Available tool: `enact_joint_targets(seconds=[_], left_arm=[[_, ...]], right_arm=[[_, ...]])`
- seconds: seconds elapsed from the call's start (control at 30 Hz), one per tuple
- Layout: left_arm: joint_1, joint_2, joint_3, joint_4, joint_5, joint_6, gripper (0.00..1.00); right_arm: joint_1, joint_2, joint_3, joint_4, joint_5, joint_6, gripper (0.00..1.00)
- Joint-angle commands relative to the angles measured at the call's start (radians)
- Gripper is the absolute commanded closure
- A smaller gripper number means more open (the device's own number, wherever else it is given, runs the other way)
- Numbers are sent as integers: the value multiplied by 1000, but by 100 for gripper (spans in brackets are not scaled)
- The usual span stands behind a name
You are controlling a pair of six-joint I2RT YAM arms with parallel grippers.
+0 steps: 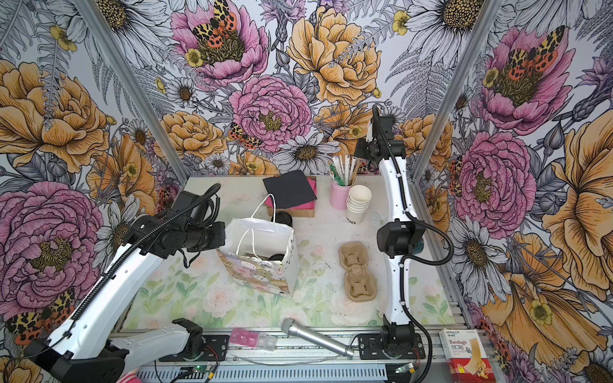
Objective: Pack a coffee takeout order
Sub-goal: Pick up the straw from the storage cup.
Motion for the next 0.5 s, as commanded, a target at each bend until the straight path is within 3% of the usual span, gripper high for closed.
enact_joint_targets(seconds=[0.0,0.47], left_arm=[[5,3,9,13,5,14,100],[0,-25,-5,21,5,-3,100]], right_arm=[[8,-94,7,21,19,-19,100],[57,-308,-21,19,32,-37,100]])
